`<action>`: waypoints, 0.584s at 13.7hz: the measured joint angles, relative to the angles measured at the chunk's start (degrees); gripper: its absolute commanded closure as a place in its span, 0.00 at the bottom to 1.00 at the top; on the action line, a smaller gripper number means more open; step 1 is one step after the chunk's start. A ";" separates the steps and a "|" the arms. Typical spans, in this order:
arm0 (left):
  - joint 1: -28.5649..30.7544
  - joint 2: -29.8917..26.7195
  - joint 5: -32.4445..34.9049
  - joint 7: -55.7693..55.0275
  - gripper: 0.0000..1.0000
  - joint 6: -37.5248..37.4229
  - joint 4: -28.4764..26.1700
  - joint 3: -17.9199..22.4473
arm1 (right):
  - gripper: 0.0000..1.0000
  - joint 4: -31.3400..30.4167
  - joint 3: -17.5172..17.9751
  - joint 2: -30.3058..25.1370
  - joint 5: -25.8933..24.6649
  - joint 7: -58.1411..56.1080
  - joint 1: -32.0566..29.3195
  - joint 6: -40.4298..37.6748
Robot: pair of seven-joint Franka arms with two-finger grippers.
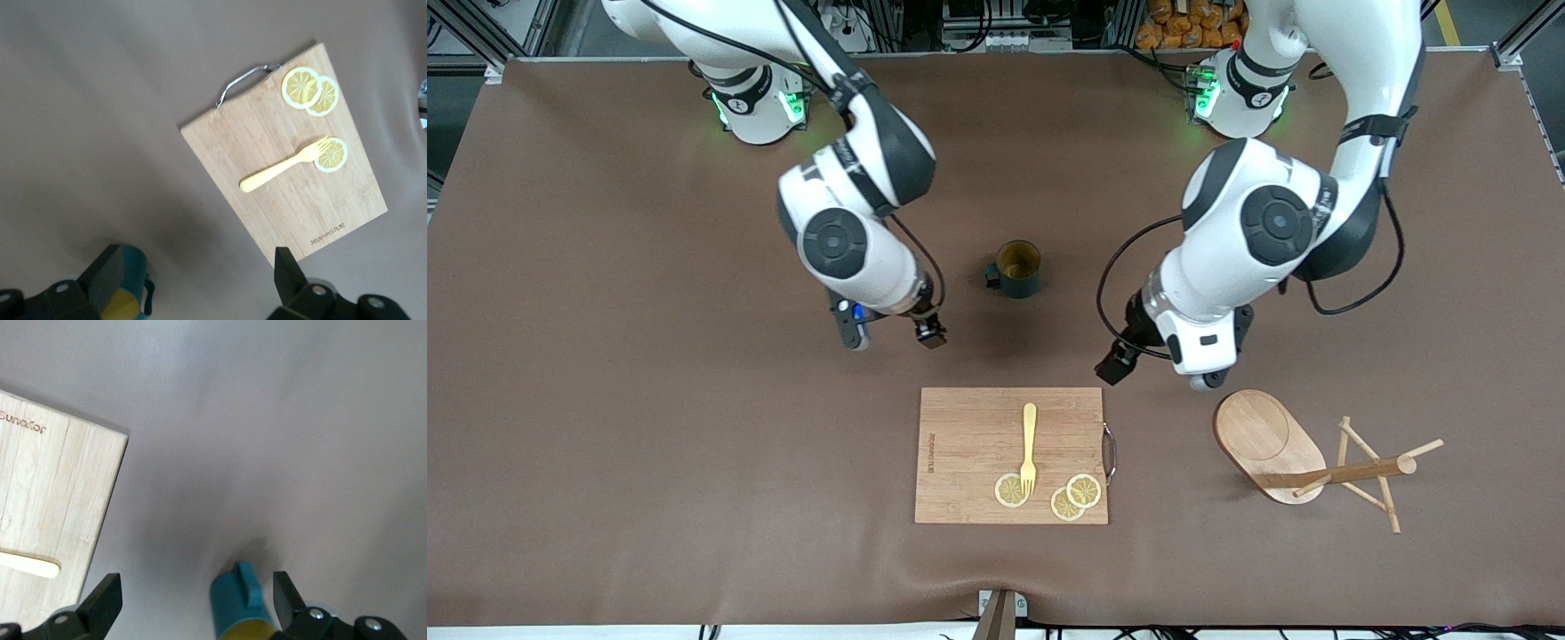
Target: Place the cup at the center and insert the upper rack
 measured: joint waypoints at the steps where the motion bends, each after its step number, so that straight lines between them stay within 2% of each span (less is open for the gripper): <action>1: -1.02 0.19 0.00 -2.28 0.00 0.72 0.04 0.00 | 0.00 0.01 0.01 -0.72 0.02 -3.08 -1.19 -1.56; 5: -6.05 1.21 0.15 -12.59 0.00 4.12 0.08 0.15 | 0.00 0.05 0.03 -2.63 0.06 -14.78 -7.16 -6.65; 8: -8.84 2.25 3.09 -22.50 0.00 4.71 0.14 0.19 | 0.00 0.16 -0.02 -4.30 0.11 -27.03 -12.93 -11.97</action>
